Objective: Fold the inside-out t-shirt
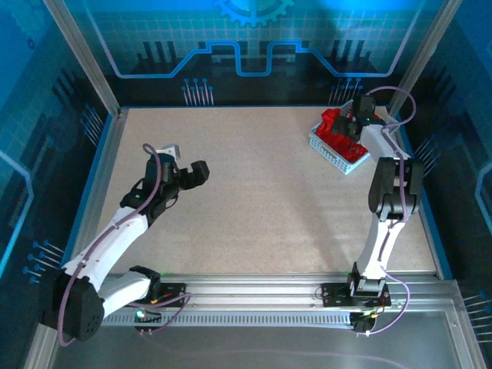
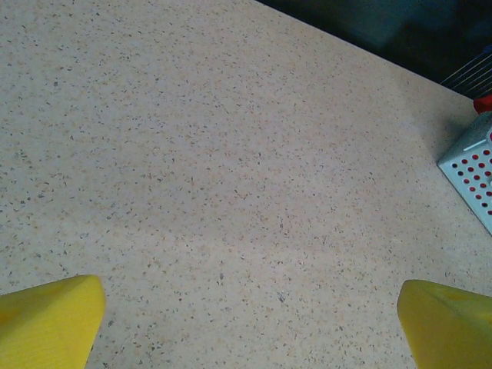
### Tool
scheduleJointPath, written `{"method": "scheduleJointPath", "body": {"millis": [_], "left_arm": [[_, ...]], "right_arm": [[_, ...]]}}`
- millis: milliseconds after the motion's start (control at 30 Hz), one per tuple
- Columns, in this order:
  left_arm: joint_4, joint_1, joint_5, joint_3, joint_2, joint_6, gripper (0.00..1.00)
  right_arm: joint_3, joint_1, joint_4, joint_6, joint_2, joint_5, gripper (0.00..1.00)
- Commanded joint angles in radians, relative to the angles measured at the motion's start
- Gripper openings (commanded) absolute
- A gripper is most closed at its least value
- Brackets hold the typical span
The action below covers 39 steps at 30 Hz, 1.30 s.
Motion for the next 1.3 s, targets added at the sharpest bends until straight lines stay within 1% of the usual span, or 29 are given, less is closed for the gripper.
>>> {"method": "scheduleJointPath", "body": {"millis": [0,67,133,233,267,333,433,533,600,667,767,900,1033,1133,1267], "left_arm": [[-0.020,-0.013,0.002,0.016,-0.001,0.024,0.99],[-0.021,-0.014,-0.003,0.017,-0.001,0.021,0.99],[-0.024,-0.015,-0.005,0.018,-0.003,0.018,0.99],[-0.035,-0.015,-0.011,0.022,-0.013,0.020,0.99],[-0.038,-0.016,-0.016,0.023,-0.016,0.020,0.99],[-0.043,-0.015,-0.024,0.022,-0.024,0.020,0.99],[-0.044,-0.016,-0.027,0.021,-0.026,0.019,0.99],[-0.044,-0.017,-0.025,0.021,-0.026,0.013,0.99],[-0.044,-0.017,-0.025,0.021,-0.026,0.014,0.99],[-0.047,-0.017,-0.027,0.023,-0.026,0.014,0.99],[-0.055,-0.018,-0.030,0.026,-0.033,0.014,0.99],[-0.070,-0.019,-0.037,0.028,-0.053,0.019,0.99],[-0.077,-0.021,-0.035,0.028,-0.069,0.017,0.99],[-0.080,-0.023,-0.030,0.030,-0.077,0.013,0.99],[-0.087,-0.027,-0.023,0.035,-0.086,0.011,0.99]], "right_arm": [[0.110,-0.022,-0.107,0.029,0.081,0.029,0.91],[0.159,-0.034,-0.149,0.050,0.128,0.039,0.88],[0.200,-0.057,-0.197,0.081,0.170,0.038,0.82],[0.206,-0.094,-0.220,0.112,0.188,0.051,0.73],[0.200,-0.104,-0.225,0.121,0.188,0.058,0.70],[0.182,-0.134,-0.223,0.139,0.177,0.055,0.60],[0.168,-0.166,-0.227,0.146,0.161,0.071,0.49],[0.148,-0.180,-0.198,0.116,0.130,0.056,0.41],[0.151,-0.173,-0.207,0.091,0.105,0.089,0.38],[0.150,-0.167,-0.214,0.073,0.070,0.124,0.34],[0.119,-0.168,-0.212,0.084,-0.001,0.159,0.25],[0.073,-0.153,-0.180,0.068,-0.109,0.160,0.15],[0.031,-0.123,-0.146,0.038,-0.224,0.163,0.07],[0.008,-0.096,-0.126,0.018,-0.324,0.176,0.03],[0.015,-0.056,-0.099,-0.026,-0.451,0.153,0.01]]}}
